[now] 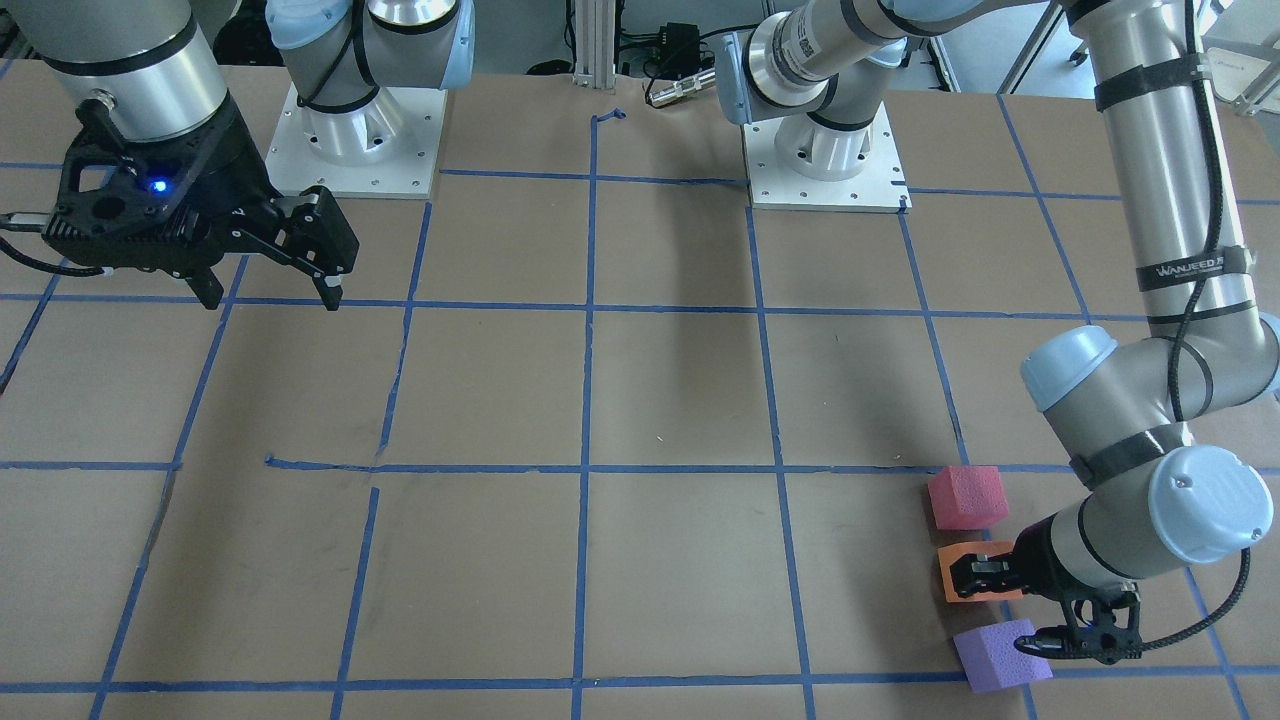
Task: Arrange blocks in a line
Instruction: 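Lower the orange cube into the gap between purple and pink cubes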
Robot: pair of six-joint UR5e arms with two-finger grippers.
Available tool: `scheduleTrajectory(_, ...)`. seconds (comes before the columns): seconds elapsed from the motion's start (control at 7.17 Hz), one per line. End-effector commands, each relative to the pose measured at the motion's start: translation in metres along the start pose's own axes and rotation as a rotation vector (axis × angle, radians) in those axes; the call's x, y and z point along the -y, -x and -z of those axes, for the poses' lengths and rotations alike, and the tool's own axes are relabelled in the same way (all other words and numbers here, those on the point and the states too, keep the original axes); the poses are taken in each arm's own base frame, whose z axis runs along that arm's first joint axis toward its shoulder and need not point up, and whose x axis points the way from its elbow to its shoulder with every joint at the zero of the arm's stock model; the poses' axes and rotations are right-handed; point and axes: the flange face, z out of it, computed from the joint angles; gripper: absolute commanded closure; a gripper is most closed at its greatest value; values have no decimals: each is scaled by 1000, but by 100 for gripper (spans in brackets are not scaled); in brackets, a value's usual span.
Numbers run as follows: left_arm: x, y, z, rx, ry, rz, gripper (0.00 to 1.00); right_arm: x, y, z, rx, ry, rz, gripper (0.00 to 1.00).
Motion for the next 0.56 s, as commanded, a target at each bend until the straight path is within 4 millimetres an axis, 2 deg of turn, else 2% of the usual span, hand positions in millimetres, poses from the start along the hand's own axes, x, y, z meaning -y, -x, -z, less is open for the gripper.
scheduleTrajectory(0.0,1,0,0,5,-8,2,32,0,0,-1,0,1,0,0)
scheduleTrajectory(0.42,2,1,3,12,-19,-11,26,0,0,0,0,0,0,0)
